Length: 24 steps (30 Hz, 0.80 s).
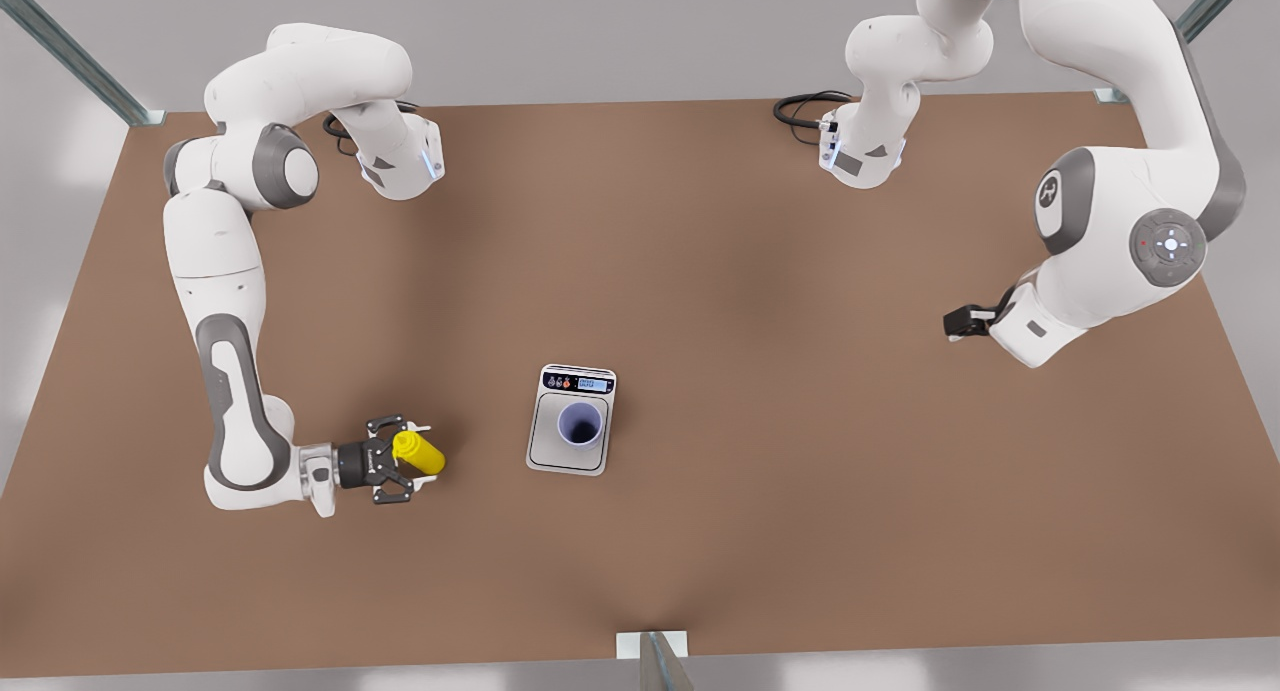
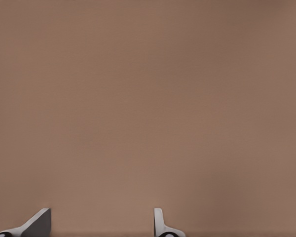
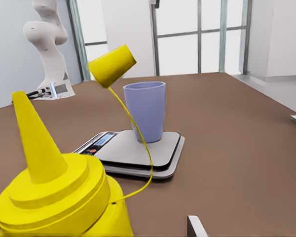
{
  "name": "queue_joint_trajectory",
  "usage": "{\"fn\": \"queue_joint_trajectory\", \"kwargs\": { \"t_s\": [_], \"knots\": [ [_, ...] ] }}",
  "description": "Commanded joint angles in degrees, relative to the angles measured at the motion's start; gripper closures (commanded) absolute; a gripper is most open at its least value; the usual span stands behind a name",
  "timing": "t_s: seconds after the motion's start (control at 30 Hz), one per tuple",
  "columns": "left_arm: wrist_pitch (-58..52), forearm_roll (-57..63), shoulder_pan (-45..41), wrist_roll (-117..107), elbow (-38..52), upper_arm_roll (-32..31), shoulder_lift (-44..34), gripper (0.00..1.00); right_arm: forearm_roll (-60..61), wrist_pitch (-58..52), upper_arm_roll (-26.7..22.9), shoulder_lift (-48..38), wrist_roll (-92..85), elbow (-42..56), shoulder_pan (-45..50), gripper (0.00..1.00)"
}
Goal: Move cup to the weight, pick up sauce bottle, pour sauce
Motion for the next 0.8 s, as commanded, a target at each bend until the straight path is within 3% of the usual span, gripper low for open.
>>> {"fn": "queue_joint_trajectory", "kwargs": {
  "t_s": [0.0,0.3,0.57,0.6,0.67,0.73,0.77],
  "knots": [
    [0.0,0.0,0.0,0.0,0.0,0.0,0.0,0.00,0.0,-0.1,0.0,0.0,0.0,0.0,0.0,0.00],
    [0.0,0.0,-0.2,-0.1,0.0,0.0,0.0,0.00,-0.5,-0.3,-0.5,0.0,-0.2,-0.1,-1.2,0.00],
    [0.0,0.0,-0.2,-0.1,0.1,0.0,-0.1,0.00,-9.2,-8.4,-0.6,-0.4,-1.0,0.8,-12.9,0.00],
    [0.0,0.0,-0.2,-0.1,0.0,0.0,-0.1,0.00,-14.0,-11.3,-0.6,-3.2,3.1,4.3,-14.0,0.00],
    [0.0,0.1,-0.2,0.0,0.0,0.0,-0.1,0.00,-26.4,-17.6,0.0,-10.7,27.1,17.3,-10.4,0.00],
    [0.0,0.1,-0.2,0.0,0.1,0.0,-0.1,0.00,-41.5,-19.3,-0.1,-24.5,57.9,20.1,4.3,0.00],
    [0.1,0.2,-0.2,0.0,0.1,0.0,-0.1,0.00,-45.9,-19.3,-0.1,-26.2,67.8,20.2,9.5,0.00]
  ]
}}
